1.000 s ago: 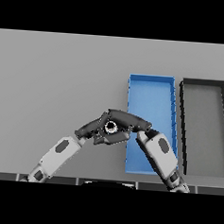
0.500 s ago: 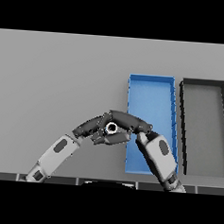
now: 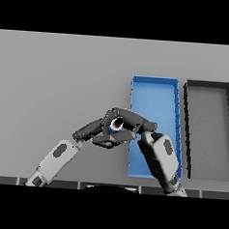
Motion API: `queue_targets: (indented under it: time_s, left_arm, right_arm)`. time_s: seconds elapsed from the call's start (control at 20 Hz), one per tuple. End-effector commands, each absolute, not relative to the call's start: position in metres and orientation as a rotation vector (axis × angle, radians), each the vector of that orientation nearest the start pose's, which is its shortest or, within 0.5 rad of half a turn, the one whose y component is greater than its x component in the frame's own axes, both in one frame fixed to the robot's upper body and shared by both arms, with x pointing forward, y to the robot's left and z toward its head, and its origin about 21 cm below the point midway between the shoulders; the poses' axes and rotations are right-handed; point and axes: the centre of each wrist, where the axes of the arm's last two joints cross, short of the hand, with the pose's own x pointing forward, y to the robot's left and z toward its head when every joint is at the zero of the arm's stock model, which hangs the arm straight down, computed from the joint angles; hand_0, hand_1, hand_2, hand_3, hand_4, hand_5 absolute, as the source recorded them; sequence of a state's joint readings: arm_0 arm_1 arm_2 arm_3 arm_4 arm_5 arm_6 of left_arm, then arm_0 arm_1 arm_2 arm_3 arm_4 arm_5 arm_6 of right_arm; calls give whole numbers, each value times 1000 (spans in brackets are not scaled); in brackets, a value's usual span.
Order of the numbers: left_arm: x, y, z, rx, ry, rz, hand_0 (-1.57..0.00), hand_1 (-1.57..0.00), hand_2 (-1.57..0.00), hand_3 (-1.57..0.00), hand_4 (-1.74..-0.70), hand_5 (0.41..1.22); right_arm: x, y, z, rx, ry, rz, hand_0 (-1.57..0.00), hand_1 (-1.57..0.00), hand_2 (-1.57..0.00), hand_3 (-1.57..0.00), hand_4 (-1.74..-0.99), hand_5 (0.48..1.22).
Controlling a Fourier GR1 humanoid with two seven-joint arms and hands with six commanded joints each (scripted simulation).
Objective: Pick up the blue pipe and place it into the blue bin.
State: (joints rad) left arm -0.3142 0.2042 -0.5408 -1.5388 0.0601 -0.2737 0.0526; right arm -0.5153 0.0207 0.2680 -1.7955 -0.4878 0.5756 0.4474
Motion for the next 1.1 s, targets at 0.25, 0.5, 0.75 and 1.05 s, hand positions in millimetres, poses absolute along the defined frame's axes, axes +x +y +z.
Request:
queue_targets:
  time_s: [0.25,0.5,0.75,1.05]
  left_arm:
    - [269,124,45,-482,-1518,-941,-2,-1,-1,0,-865,515]
    - [268,122,46,-493,-1536,-958,0,0,0,1,-867,486]
    - [266,127,46,-484,-1519,-950,1,1,1,1,-856,484]
    - [269,130,50,-432,-1520,-962,1,1,1,1,-827,467]
  right_arm:
    - [295,-109,222,1102,-1603,838,-1571,-1571,-1571,-1571,-1492,1221]
    - [306,-115,286,1044,-1778,881,-1571,-1571,-1571,-1571,-1495,1221]
    - [343,-145,316,847,-1901,678,-1571,-1571,-1571,-1571,-1498,1221]
    - [389,-202,285,552,-1777,464,-1571,-1571,-1571,-1571,-1499,1221]
